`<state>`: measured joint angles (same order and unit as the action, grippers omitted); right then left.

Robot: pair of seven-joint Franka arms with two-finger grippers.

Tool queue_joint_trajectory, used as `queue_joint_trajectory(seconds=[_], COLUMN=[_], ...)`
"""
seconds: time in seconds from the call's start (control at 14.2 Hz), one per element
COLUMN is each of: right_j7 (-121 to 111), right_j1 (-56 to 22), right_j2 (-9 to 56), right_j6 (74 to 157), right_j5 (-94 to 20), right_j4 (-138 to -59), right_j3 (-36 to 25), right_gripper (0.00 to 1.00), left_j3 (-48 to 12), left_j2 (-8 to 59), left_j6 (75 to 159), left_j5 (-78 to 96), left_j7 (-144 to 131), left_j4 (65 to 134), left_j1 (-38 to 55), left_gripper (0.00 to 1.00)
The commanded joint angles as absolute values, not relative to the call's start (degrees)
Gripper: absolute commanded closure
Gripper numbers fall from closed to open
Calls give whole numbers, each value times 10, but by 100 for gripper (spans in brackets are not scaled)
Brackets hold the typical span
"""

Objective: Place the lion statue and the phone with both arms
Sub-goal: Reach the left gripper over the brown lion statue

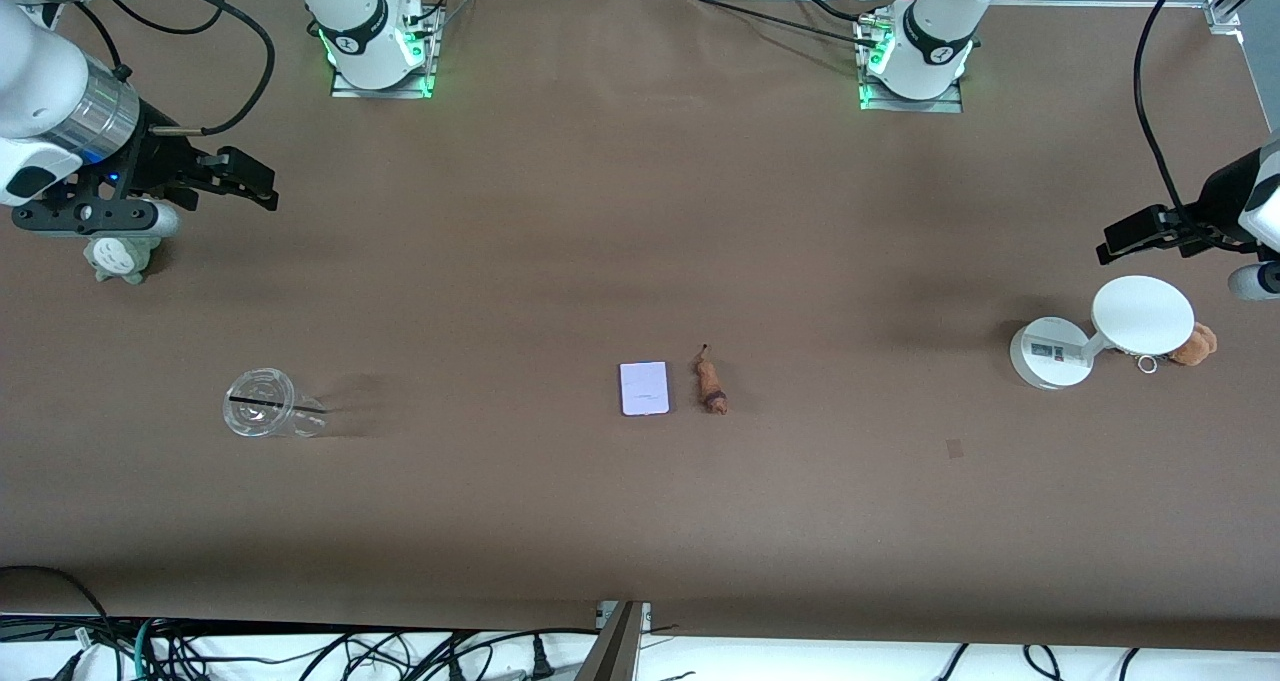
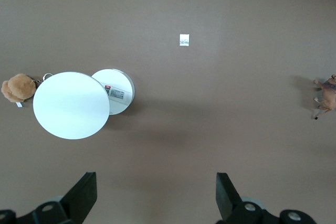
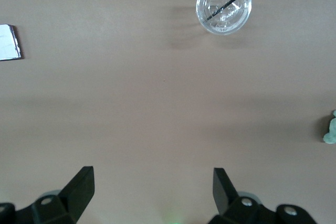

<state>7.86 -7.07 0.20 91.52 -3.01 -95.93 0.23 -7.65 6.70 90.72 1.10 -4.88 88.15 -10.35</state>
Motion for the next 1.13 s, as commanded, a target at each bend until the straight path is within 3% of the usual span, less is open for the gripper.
queue_joint_trajectory(seconds=[0.0,0.28,0.78,1.06], right_j7=[70,60,58,58], right_j1=[-68,-68,-68,-68], right_j2=[-1,-1,0,-1], right_j6=[905,908,909,910], right_j5=[-23,-24,-25,-27], right_j4=[-954,-955,-955,-954], right_j3=[5,4,4,4], right_gripper=[0,0,0,0], left_j3=[-77,-82,-82,-82], left_j2=[78,114,138,181], left_j6=[891,885,888,935], left_j5=[25,25,24,25], left_j7=[-41,-41,-48,-106], left_j4=[858,806,794,794], left_j1=[-103,-97,-43,13], left_gripper=[0,0,0,0])
